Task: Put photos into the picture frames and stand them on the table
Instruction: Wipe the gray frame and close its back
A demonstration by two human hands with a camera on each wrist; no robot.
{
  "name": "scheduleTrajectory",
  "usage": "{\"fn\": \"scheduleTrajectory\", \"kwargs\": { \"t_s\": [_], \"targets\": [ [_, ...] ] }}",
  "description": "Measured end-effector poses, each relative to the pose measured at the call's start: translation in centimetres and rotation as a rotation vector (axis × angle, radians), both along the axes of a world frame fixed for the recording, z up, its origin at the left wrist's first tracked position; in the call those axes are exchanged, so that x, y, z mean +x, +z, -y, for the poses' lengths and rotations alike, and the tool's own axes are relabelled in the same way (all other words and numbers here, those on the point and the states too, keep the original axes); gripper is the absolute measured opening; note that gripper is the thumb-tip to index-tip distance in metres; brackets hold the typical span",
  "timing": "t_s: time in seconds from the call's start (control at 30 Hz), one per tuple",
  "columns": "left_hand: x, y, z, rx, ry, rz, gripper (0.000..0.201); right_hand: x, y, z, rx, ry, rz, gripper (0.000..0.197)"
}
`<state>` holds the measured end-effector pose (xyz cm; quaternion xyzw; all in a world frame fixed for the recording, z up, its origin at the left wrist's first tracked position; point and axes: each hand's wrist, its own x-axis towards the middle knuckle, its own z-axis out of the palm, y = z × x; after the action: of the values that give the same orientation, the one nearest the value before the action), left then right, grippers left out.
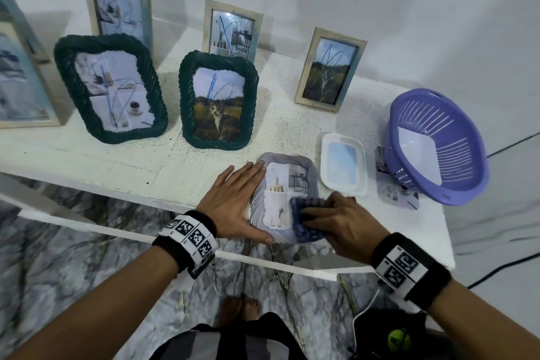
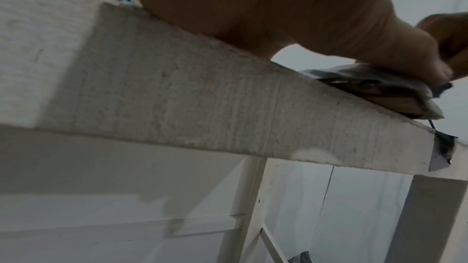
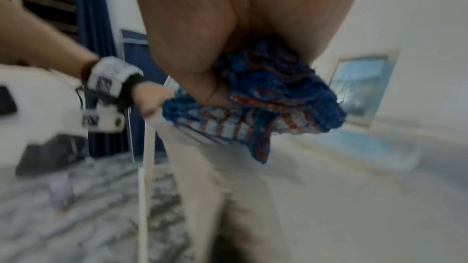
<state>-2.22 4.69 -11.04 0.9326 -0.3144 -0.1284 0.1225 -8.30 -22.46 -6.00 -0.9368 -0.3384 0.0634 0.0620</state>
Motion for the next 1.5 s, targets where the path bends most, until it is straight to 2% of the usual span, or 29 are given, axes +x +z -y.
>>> {"fn": "scheduleTrajectory", "kwargs": {
  "t_s": [0.1,0.17,0.23,0.3,0.37,0.47,0.57,0.7,0.77,0.83,0.9,0.97,1.07,1.13,1.17,1.3,1.4,1.5],
  "targets": [
    [0.0,-0.1,0.1,0.0,0.0,-0.002,0.142,2.2,-0.5,0.8,-0.068,-0.084,0.064,0.033],
    [0.1,0.0,0.0,-0.007,-0.003,-0.004,0.142,2.9,-0.8,-0.7,-0.038,-0.138,0.094,0.038],
    [0.1,0.0,0.0,-0.012,-0.007,-0.005,0.142,2.0,-0.9,-2.1,-0.004,-0.078,0.084,0.04],
    [0.0,0.0,0.0,-0.009,-0.011,-0.008,0.142,0.7,-0.4,-2.1,0.024,0.02,-0.018,0.035],
    [0.0,0.0,-0.1,-0.006,-0.007,0.001,0.141,0.7,0.3,-0.8,0.028,0.066,-0.009,0.028],
    [0.0,0.0,-0.1,-0.013,-0.005,-0.007,0.141,3.0,-0.2,0.9,-0.038,-0.037,0.088,0.036],
    [0.0,0.1,-0.1,-0.021,-0.007,-0.015,0.141,4.0,-1.4,-0.9,0.004,-0.133,0.155,0.042],
    [0.0,0.0,-0.1,-0.02,-0.008,-0.026,0.142,1.2,-1.3,-2.6,-0.007,0.076,-0.02,0.036],
    [0.0,-0.1,-0.1,-0.016,-0.004,-0.018,0.143,1.0,-0.4,-1.9,-0.033,0.121,-0.02,0.031],
    [0.0,-0.1,0.0,-0.015,-0.007,-0.023,0.143,2.5,-0.6,-1.0,-0.063,0.024,0.081,0.033],
    [0.0,0.0,0.0,-0.02,-0.002,-0.02,0.143,4.6,-1.0,-1.4,-0.083,-0.164,0.153,0.039],
    [0.0,0.2,0.0,-0.027,0.0,-0.026,0.143,5.6,-1.3,-3.6,-0.073,-0.243,0.1,0.041],
    [-0.1,0.2,0.1,-0.003,-0.003,-0.018,0.144,3.8,-1.9,-5.6,0.0,-0.079,-0.009,0.042],
    [0.0,0.1,0.1,0.006,-0.005,-0.021,0.144,2.6,-1.4,-4.6,0.015,0.033,-0.048,0.04],
    [0.0,0.2,0.1,0.0,0.002,-0.026,0.144,3.0,-1.1,-3.9,0.009,0.036,-0.041,0.04],
    [0.0,0.4,0.1,-0.004,0.015,-0.037,0.144,5.8,-0.5,-3.6,-0.081,-0.162,0.048,0.046],
    [0.0,0.6,0.2,0.025,0.002,-0.039,0.144,4.4,-1.4,-4.6,-0.034,-0.029,0.035,0.048],
    [0.0,0.5,0.1,0.034,-0.001,-0.045,0.144,2.0,-0.5,-3.7,-0.079,0.125,-0.117,0.034]
  ]
}}
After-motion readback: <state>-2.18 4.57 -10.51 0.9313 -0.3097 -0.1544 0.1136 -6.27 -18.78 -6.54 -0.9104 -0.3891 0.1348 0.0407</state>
